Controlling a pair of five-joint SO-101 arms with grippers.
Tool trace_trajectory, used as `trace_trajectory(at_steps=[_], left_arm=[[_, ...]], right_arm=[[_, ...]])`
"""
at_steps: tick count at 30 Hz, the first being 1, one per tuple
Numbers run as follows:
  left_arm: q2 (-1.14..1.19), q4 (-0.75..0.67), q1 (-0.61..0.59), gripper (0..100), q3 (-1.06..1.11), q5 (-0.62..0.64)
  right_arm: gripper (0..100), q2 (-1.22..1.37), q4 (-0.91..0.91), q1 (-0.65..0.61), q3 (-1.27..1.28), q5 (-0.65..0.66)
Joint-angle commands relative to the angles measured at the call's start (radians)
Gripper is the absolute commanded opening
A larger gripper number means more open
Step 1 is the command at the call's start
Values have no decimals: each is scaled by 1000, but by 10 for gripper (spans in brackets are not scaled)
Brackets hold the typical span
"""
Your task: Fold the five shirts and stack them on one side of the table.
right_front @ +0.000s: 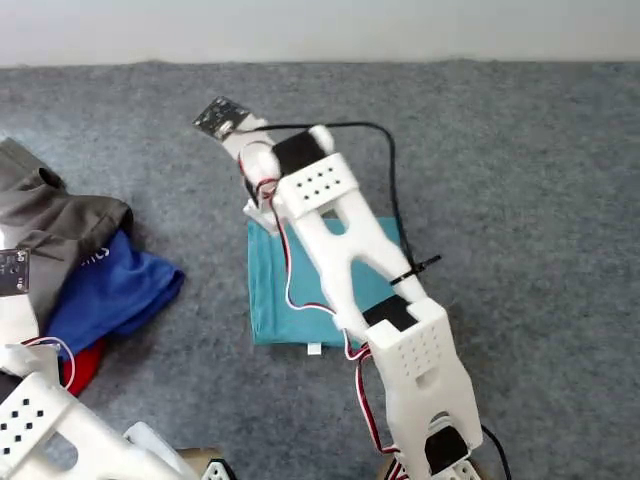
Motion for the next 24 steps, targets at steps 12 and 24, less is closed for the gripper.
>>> trace_trajectory(at_steps=[12, 24], left_arm=[[-5, -6, 3, 18, -4, -2], [-5, -6, 3, 18, -5, -2]], right_arm=[[16, -572, 120, 182, 555, -167], [362, -769, 8, 179, 1046, -675]])
